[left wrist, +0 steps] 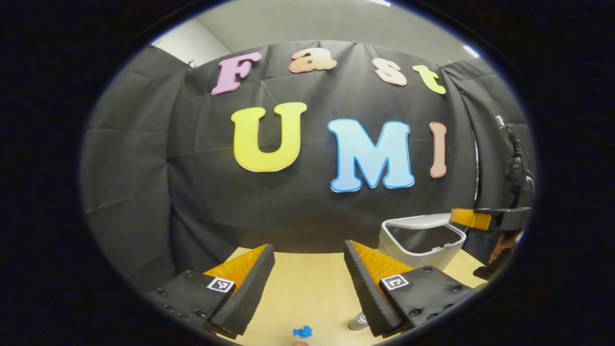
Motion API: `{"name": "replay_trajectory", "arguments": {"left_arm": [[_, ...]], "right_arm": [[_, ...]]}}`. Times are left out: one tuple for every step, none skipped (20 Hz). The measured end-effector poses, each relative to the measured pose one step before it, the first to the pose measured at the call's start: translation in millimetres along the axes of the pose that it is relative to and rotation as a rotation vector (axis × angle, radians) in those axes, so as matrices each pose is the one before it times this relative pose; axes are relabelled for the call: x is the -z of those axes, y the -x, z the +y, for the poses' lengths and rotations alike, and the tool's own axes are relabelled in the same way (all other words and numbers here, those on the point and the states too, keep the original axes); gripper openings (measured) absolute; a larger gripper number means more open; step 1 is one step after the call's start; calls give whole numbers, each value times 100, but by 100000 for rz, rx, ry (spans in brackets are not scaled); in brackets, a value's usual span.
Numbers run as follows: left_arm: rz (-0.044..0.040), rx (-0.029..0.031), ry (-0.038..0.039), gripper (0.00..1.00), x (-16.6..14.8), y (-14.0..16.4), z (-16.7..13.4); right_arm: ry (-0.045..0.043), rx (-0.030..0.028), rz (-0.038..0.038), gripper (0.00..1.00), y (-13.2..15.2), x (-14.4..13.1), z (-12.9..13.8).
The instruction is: Press the lid of the desktop garbage bin to open it, pick up the crumpled paper on the desktop and throw it into the bin, then pick up the pop can on the desktop and drop it into the bin, and finally close the garbage bin lid.
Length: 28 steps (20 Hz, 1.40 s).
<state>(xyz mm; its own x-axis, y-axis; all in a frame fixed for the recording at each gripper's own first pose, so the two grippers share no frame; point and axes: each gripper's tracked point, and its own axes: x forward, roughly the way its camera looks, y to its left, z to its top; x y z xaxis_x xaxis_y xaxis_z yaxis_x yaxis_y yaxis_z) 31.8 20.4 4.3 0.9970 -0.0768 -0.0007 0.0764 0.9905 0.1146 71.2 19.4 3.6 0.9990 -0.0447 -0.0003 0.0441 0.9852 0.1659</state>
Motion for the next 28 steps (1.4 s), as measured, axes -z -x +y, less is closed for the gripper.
{"name": "replay_trajectory", "arguments": {"left_arm": [[78, -113, 256, 96, 71, 53, 84], [90, -33, 344, 96, 61, 14, -2], [125, -108, 352, 95, 60, 57, 25], [135, -129, 236, 95, 32, -11, 21], [74, -205, 180, 95, 97, 76, 130], [87, -318, 121, 95, 62, 29, 118], [117, -377, 157, 95, 44, 31, 244], [140, -225, 154, 95, 2, -85, 49], [157, -227, 148, 95, 166, 3, 97], [116, -111, 166, 95, 5, -83, 70], [43, -8, 92, 95, 81, 65, 6], [-38, -40, 47, 95, -4, -26, 40], [-20, 94, 49, 95, 6, 17, -16], [-62, 39, 35, 95, 12, -8, -67], [-5, 109, 49, 95, 39, 22, -82], [-139, 55, 150, 95, -66, 54, 25], [-20, -93, 37, 95, -1, 45, 13], [-29, -115, -21, 95, -76, 12, 104], [-112, -209, -95, 95, -17, -96, 23], [-127, -137, -207, 95, 4, 88, 22], [-233, -16, -216, 95, -97, 60, 33], [-183, -166, -237, 95, -135, 19, 59], [-181, -60, -125, 95, -62, 46, 50], [-132, -155, -12, 96, 19, 88, 107], [-30, -98, 59, 96, -47, 100, -8], [-16, -116, 129, 96, 27, 99, 49], [-28, -241, 108, 96, -43, 155, 164], [-63, -301, 94, 95, 69, 206, 133]], "right_arm": [[-52, -156, 663, 4, -20, 143, 26], [227, -1, 734, 5, 77, 322, -44], [298, 77, 435, 5, 35, 49, -26], [127, -69, 230, 5, 3, 63, -9], [-27, -53, 29, 5, 36, -15, 10], [-98, -42, -62, 5, 30, 32, 37], [-157, -120, -32, 5, -43, -74, 32], [-78, -140, -15, 5, 6, 1, 55], [46, -11, -12, 5, 32, -28, 46], [50, -170, 136, 4, -38, 168, -17], [57, -203, 210, 5, -5, -51, 11], [82, -112, 122, 5, 81, 70, 51], [86, -87, -1, 4, -4, -63, 16], [105, -83, -132, 5, 101, 4, 60], [63, -55, -60, 5, 41, -45, 33], [-9, -250, -9, 5, 107, 67, 85], [-111, -449, -33, 4, 124, -32, 128], [-111, -356, -139, 5, 41, 4, 100], [-143, -343, -187, 4, 68, -70, 135], [-104, -408, -328, 5, 166, 37, 178], [-71, -411, -559, 5, 164, -126, 203], [-23, -370, -432, 5, 117, -20, 193], [42, -764, -241, 5, 141, -58, 289], [219, -699, -28, 5, 127, 133, 349], [467, -806, 47, 5, 128, 50, 328], [409, -1190, -1, 5, 173, 162, 497], [363, -1246, 86, 5, 104, 59, 454], [609, -1454, 488, 5, 87, 375, 578]]}}
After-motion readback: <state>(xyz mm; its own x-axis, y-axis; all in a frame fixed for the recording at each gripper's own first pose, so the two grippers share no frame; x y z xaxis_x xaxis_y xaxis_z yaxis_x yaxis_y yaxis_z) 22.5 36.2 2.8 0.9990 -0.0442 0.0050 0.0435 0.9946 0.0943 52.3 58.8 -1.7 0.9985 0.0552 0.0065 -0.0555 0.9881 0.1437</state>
